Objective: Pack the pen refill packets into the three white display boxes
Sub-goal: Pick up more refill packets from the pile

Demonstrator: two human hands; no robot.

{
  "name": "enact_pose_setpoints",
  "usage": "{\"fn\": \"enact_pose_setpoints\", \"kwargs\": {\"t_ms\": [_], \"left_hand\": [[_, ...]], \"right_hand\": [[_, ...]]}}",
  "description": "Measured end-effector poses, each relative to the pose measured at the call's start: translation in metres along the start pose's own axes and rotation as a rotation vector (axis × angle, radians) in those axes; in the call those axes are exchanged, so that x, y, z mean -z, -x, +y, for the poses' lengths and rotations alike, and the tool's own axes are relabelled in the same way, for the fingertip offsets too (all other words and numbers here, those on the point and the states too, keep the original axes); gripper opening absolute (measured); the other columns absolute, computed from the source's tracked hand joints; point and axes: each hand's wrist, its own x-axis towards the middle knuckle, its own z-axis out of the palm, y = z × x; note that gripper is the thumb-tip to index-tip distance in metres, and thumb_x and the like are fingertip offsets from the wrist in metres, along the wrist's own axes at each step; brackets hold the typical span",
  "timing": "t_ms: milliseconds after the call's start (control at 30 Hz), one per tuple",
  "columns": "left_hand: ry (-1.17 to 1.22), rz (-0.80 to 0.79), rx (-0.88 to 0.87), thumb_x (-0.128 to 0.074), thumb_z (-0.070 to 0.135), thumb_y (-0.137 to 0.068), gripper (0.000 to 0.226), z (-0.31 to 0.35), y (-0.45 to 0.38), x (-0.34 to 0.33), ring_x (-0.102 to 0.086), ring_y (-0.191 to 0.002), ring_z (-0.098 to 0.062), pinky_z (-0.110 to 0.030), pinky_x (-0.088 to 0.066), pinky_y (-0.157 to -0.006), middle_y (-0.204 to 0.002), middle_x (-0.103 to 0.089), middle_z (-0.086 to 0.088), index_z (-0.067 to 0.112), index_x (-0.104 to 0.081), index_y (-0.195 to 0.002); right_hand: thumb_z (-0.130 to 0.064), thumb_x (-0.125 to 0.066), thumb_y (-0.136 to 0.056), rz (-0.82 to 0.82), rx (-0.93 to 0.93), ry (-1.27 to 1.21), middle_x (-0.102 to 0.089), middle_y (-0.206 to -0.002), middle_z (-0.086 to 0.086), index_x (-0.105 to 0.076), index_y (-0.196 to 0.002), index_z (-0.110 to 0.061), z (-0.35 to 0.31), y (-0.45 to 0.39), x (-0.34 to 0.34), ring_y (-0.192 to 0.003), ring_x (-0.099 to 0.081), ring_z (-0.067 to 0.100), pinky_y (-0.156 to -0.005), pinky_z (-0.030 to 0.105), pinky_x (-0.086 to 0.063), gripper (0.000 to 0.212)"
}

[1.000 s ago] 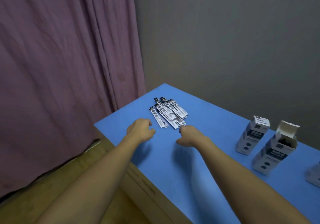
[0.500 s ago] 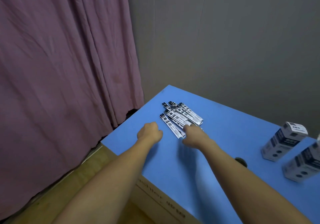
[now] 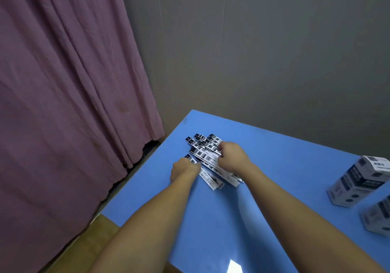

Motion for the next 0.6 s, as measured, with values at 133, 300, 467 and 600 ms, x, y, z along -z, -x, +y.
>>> {"fn": "enact_pose_setpoints", "kwargs": {"t_ms": [133,300,467,600], "left_hand": [[-0.073,-0.006,-0.012,-0.065,0.047,-0.084,0.042,0.011,-0.012,-0.011,-0.063,-0.112,-0.026,-0.035,-0.055,-0.091,-0.122,-0.062,-0.001,0.020,-0.062,-0.117],[-0.122,-0.061,-0.020,-0.064,0.021,-0.081,0.022,0.013,-0.030,-0.003,-0.063,-0.112,-0.026,-0.034,-0.055,-0.092,-0.121,-0.063,-0.004,0.019,-0.058,-0.103],[-0.145,-0.099,-0.037,-0.066,0.016,-0.084,0.028,0.005,-0.048,0.008,-0.064,-0.110,-0.028,-0.033,-0.055,-0.085,-0.122,-0.064,-0.009,0.010,-0.061,-0.111],[-0.091,-0.099,-0.034,-0.075,0.017,-0.083,0.039,-0.001,-0.053,0.015,-0.064,-0.110,-0.028,-0.031,-0.054,-0.080,-0.124,-0.063,-0.009,0.009,-0.060,-0.117]], "right_hand": [[-0.012,-0.052,-0.082,0.010,-0.016,0.005,-0.059,-0.111,0.003,-0.058,-0.111,-0.016,0.005,-0.014,0.001,-0.100,-0.058,0.026,-0.082,0.037,-0.053,0.030],[-0.015,-0.055,-0.084,0.040,-0.043,-0.002,-0.061,-0.116,0.006,-0.061,-0.114,-0.016,0.010,-0.031,0.009,-0.105,-0.058,0.027,-0.087,0.038,-0.053,0.030],[-0.014,-0.054,-0.083,0.039,-0.062,-0.024,-0.059,-0.117,0.007,-0.060,-0.117,-0.015,-0.001,-0.039,0.008,-0.108,-0.057,0.028,-0.089,0.038,-0.052,0.034],[-0.015,-0.054,-0.083,0.020,-0.034,-0.017,-0.059,-0.116,0.007,-0.060,-0.118,-0.016,-0.014,-0.046,0.005,-0.108,-0.057,0.028,-0.090,0.039,-0.052,0.035]]}}
